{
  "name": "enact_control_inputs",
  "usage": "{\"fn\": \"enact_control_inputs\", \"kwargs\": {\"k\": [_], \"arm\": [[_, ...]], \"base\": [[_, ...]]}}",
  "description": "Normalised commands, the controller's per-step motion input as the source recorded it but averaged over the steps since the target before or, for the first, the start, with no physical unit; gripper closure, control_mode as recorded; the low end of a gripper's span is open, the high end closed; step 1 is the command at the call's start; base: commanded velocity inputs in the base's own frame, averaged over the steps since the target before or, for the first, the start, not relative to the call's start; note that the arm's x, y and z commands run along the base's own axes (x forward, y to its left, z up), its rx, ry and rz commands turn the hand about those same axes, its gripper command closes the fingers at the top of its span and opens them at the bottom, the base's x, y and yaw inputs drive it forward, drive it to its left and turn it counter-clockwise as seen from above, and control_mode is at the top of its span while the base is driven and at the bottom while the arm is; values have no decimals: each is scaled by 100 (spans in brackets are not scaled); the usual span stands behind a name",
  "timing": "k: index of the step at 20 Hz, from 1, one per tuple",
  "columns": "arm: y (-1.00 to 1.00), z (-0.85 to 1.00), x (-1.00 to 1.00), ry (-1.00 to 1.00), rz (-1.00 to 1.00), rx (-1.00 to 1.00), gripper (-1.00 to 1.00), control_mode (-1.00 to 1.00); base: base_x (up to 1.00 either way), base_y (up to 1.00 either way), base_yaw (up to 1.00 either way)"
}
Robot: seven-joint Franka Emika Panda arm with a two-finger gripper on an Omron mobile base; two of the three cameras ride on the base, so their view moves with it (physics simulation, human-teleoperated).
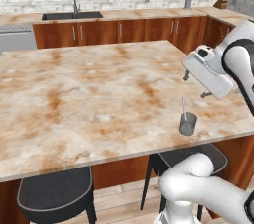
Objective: Take a straw from the drawer in front and place it inside the glass cup on the dining counter.
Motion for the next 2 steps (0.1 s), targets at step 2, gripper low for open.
{"fn": "enact_control_inputs", "kwargs": {"k": [2], "arm": [[81,0,-54,-20,-4,-32,-100,-100]], "base": [[0,0,0]]}}
